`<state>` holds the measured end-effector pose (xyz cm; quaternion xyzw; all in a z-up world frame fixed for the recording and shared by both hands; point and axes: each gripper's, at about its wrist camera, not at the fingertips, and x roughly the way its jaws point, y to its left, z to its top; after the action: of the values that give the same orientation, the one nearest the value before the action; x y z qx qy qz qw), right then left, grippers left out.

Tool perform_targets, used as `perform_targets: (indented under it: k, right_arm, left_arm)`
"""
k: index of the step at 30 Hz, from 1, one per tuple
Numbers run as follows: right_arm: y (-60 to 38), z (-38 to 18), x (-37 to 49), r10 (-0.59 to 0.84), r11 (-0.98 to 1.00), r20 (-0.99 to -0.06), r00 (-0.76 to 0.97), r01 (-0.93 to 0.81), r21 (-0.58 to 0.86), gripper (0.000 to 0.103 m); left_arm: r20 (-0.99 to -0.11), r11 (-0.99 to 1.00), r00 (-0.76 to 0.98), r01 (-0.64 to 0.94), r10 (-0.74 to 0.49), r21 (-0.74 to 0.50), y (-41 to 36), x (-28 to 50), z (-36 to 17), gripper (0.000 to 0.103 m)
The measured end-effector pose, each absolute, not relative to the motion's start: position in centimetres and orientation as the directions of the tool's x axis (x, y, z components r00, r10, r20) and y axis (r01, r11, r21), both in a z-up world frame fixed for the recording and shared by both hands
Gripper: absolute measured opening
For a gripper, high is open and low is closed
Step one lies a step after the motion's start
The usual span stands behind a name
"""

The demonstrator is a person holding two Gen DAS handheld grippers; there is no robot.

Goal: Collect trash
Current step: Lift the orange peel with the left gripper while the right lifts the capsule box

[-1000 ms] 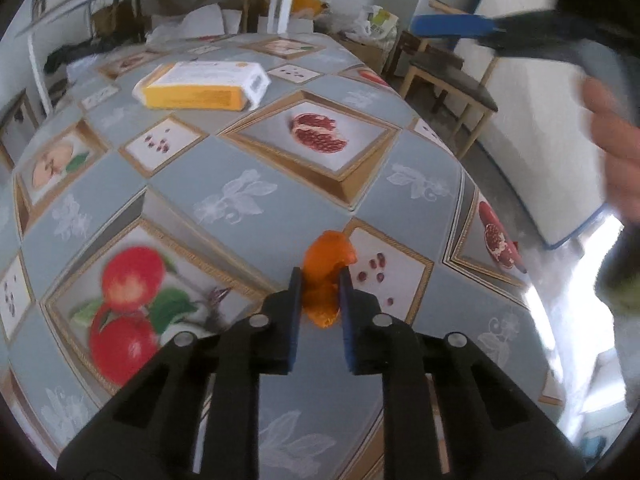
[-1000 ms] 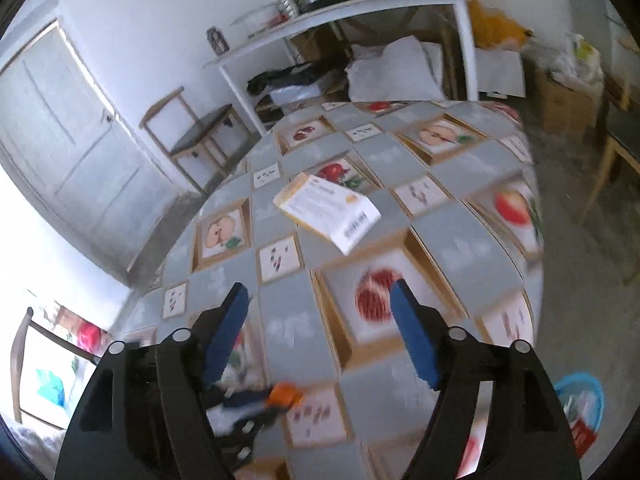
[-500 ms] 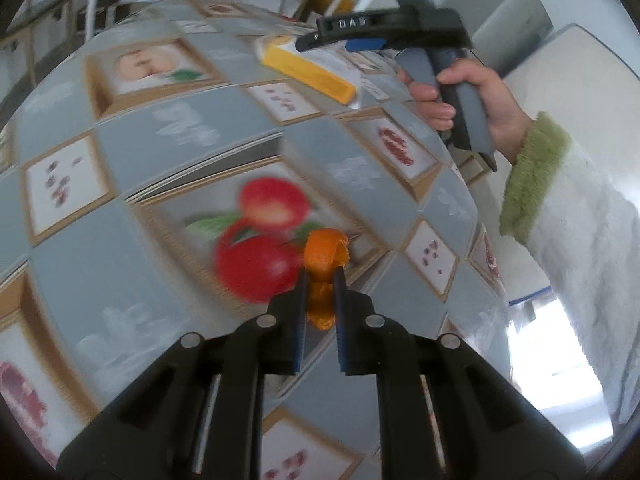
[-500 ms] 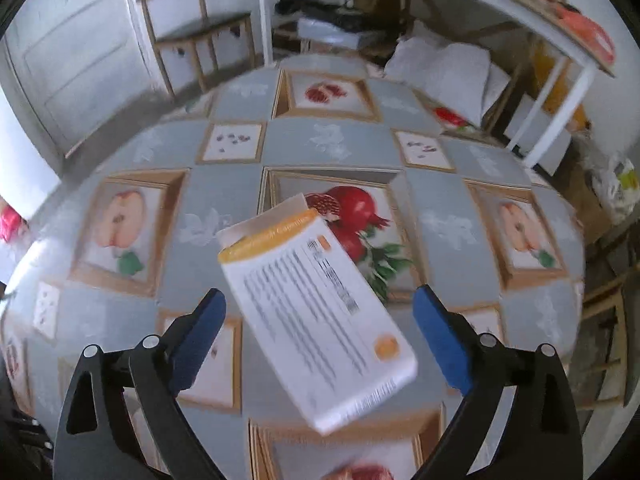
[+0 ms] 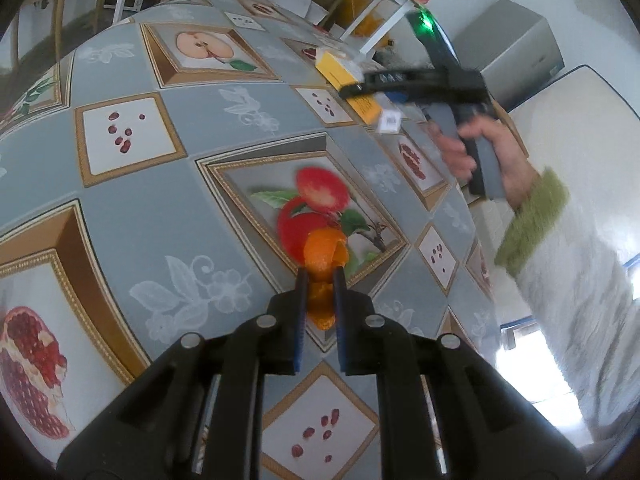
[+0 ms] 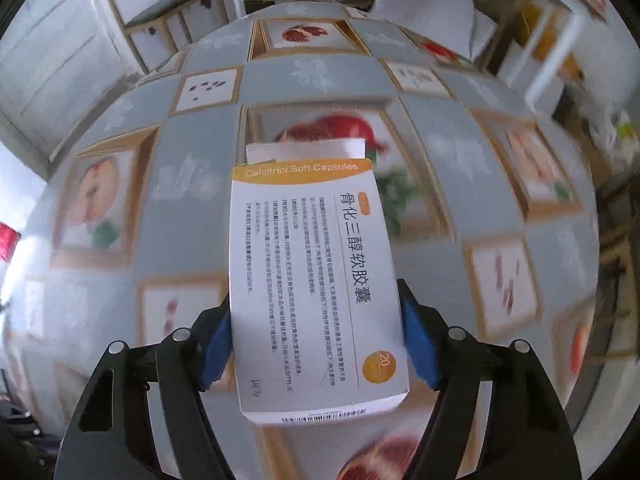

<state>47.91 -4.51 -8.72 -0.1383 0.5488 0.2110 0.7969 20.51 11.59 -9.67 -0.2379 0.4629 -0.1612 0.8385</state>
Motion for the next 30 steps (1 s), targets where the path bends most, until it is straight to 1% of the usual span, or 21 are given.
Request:
perform_targets:
  k: [4, 11, 15, 17, 18, 21, 26, 30]
  right_arm:
    - [-6.9, -8.5, 41.7, 0.149, 0.901, -0.937, 0.317, -0.433, -0.003, 0.071]
    - [-11.6, -7.0, 29.4, 0.194, 0.935, -0.926, 0.323, -0.345, 0.076, 0.071]
    - [-12.5, -6.6, 23.5, 0.185, 0.94, -0.913, 0.363, -0.335, 0.057, 0.071]
    - [-12.5, -6.9, 22.0, 0.161, 0.944, -0.909, 0.386, -0.328, 0.028, 0.072]
    - [-12.6, -7.1, 21.3, 0.159, 0.945, -0.906, 0.391, -0.328, 0.024, 0.076]
    - [-12.5, -7.7, 20.5, 0.165, 0.946, -0.908, 0.386, -0.324, 0.035, 0.082]
    - [-12.3, -7.5, 19.9, 0.159, 0.944, -0.9, 0.406, -0.329, 0.018, 0.085]
    - [-12.6, -7.4, 20.1, 0.167, 0.947, -0.897, 0.408, -0.318, 0.032, 0.085]
  left_arm:
    - [-0.699, 0.839, 0.523, 0.061, -0.488, -0.541, 11.1, 19.5, -9.4, 0.011]
    - [-0.708, 0.848, 0.516, 0.072, -0.482, -0.525, 10.3, 17.0, -8.7, 0.011]
    - [-0.729, 0.872, 0.517, 0.075, -0.448, -0.483, 9.4, 15.8, -8.4, 0.011]
    - [-0.741, 0.888, 0.52, 0.079, -0.424, -0.453, 8.7, 15.5, -8.4, 0.011]
    - [-0.748, 0.896, 0.521, 0.082, -0.411, -0.436, 8.2, 15.3, -8.3, 0.011]
    - [-0.764, 0.921, 0.531, 0.091, -0.366, -0.378, 7.1, 15.1, -8.4, 0.011]
    - [-0.779, 0.953, 0.553, 0.109, -0.294, -0.283, 5.5, 15.0, -8.0, 0.011]
    - [-0.781, 0.961, 0.562, 0.115, -0.272, -0.252, 5.0, 14.8, -8.0, 0.011]
